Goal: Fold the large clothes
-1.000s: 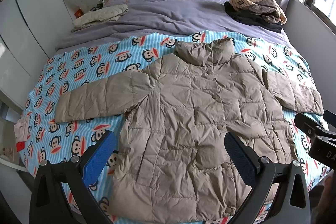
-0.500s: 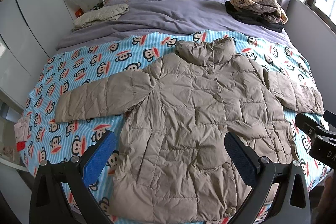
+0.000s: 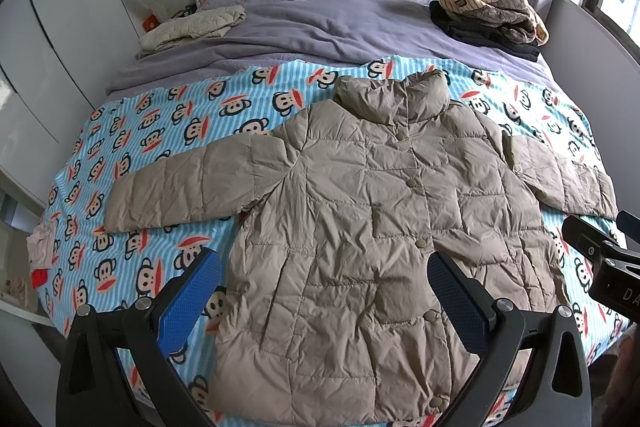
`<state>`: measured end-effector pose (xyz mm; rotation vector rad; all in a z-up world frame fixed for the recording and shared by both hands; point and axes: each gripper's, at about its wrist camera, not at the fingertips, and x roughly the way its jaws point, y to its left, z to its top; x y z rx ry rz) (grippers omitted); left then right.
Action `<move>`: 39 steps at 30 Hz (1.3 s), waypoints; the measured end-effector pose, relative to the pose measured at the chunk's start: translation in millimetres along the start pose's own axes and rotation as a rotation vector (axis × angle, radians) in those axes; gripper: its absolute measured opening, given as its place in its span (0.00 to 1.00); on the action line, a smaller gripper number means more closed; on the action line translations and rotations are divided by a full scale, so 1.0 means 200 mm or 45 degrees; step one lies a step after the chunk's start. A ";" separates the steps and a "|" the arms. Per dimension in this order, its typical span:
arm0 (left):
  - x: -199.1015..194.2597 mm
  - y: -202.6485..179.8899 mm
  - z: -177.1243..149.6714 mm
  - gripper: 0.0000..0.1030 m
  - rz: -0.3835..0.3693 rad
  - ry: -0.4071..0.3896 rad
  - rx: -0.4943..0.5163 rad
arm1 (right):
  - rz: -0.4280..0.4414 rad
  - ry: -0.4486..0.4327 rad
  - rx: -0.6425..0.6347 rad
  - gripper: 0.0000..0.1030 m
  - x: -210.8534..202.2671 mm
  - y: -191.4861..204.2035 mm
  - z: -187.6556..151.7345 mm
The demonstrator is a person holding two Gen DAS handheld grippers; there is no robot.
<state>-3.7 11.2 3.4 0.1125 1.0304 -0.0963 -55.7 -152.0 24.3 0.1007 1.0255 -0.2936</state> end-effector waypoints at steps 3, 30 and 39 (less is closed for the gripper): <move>0.00 0.00 0.00 1.00 0.000 0.001 0.000 | -0.001 -0.001 -0.001 1.00 0.00 0.00 0.00; 0.01 0.00 0.00 1.00 -0.003 0.007 -0.001 | -0.001 0.004 -0.001 1.00 0.01 0.01 0.00; 0.01 0.02 -0.02 1.00 -0.008 0.012 -0.006 | -0.002 0.009 -0.002 1.00 0.01 0.01 0.01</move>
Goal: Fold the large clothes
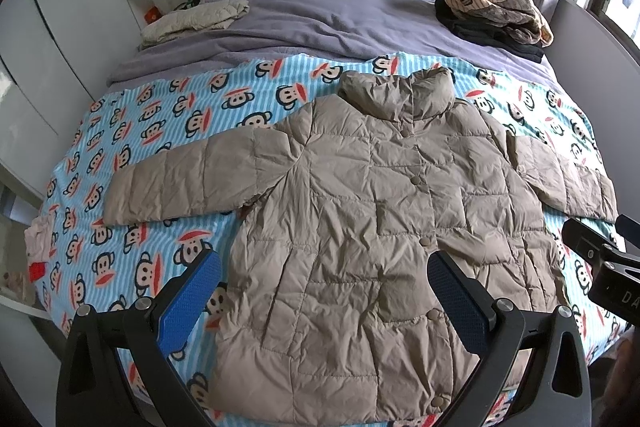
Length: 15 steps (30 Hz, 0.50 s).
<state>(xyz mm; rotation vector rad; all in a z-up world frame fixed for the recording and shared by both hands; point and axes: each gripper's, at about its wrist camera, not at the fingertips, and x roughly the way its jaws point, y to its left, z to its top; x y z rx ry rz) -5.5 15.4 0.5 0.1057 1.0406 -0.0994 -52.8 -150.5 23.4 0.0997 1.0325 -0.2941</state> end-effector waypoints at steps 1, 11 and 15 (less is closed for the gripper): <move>0.00 0.00 0.00 1.00 0.000 0.000 0.000 | 0.001 0.002 -0.001 1.00 0.00 0.00 0.00; 0.01 0.02 -0.04 1.00 -0.021 0.014 -0.008 | 0.002 0.024 -0.023 1.00 0.02 0.05 -0.01; 0.03 0.03 -0.07 1.00 -0.033 0.027 -0.013 | 0.003 0.037 -0.030 1.00 0.03 0.06 -0.01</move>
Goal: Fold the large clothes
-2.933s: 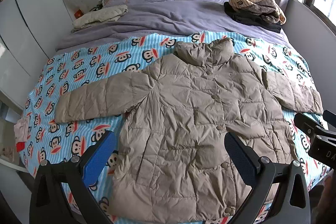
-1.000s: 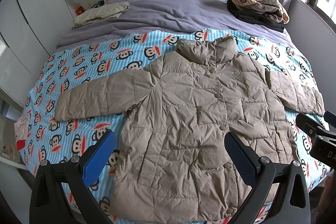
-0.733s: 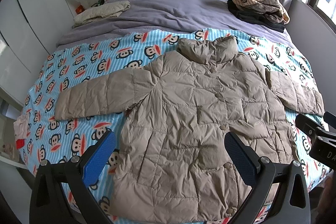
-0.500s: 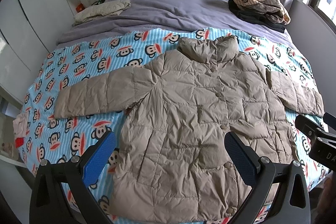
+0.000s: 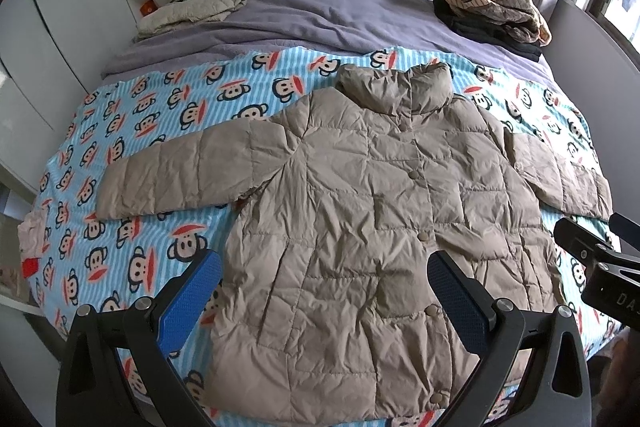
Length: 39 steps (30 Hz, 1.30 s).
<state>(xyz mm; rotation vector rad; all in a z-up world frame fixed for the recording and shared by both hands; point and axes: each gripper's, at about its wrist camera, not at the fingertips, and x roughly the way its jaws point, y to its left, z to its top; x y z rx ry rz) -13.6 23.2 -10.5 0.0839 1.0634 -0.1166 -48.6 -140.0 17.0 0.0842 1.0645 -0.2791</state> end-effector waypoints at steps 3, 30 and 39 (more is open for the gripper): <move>0.02 0.01 0.02 1.00 -0.017 0.021 -0.009 | 0.007 0.011 -0.001 1.00 0.01 0.01 0.01; 1.08 1.58 0.02 1.00 -0.165 0.067 -0.866 | 0.282 0.353 -0.102 1.00 0.56 0.75 -0.12; 1.43 1.93 0.07 1.00 -0.138 0.057 -1.024 | 0.303 0.334 -0.132 1.00 0.78 0.96 -0.06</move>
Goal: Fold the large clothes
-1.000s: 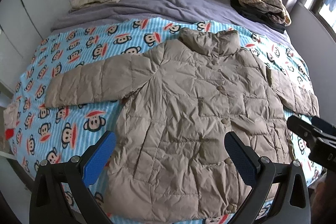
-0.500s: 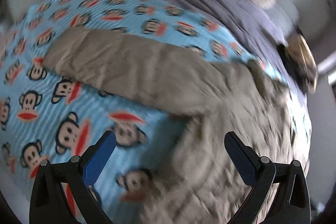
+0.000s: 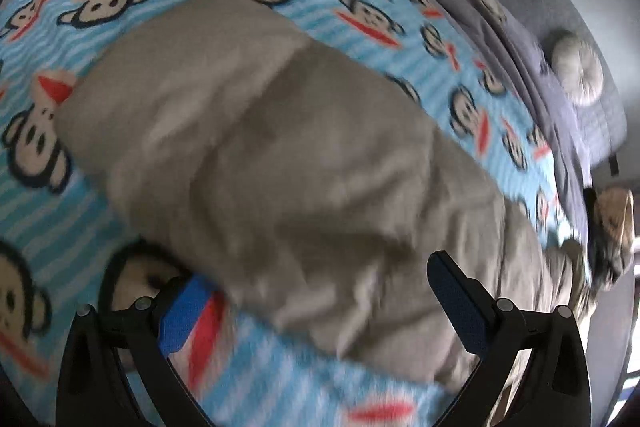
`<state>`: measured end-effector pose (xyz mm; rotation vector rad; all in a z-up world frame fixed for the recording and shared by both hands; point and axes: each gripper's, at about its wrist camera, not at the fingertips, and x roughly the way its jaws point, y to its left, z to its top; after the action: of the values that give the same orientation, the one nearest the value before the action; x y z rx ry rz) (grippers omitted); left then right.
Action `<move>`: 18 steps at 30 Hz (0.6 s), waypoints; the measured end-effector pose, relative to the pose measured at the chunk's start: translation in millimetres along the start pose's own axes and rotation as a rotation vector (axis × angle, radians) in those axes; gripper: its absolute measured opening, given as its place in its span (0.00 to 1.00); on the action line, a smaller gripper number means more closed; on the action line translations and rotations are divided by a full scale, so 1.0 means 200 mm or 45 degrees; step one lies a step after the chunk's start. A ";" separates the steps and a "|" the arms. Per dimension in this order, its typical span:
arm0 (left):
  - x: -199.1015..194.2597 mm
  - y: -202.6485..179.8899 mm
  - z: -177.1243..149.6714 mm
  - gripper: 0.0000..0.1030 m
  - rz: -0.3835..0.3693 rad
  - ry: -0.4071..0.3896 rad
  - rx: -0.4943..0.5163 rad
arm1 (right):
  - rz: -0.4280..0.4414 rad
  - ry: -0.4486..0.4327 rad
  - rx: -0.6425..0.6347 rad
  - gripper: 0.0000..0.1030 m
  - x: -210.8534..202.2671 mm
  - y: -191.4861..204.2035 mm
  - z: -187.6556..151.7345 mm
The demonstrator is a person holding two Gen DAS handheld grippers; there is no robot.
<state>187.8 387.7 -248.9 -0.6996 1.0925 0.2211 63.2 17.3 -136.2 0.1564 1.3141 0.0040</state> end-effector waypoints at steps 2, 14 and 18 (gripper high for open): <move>0.01 -0.01 0.03 1.00 0.019 -0.041 0.000 | -0.004 -0.023 -0.014 1.00 0.04 0.02 0.05; -0.14 -0.14 0.13 0.09 -0.100 -0.201 0.194 | 0.170 -0.163 -0.002 1.00 0.25 0.19 0.42; -0.33 -0.27 0.14 0.09 -0.186 -0.294 0.293 | 0.344 -0.122 0.096 0.35 0.42 0.22 0.53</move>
<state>203.0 374.6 -161.4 -0.5302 0.8262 0.0476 191.1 57.0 -186.7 0.3926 1.1901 0.1746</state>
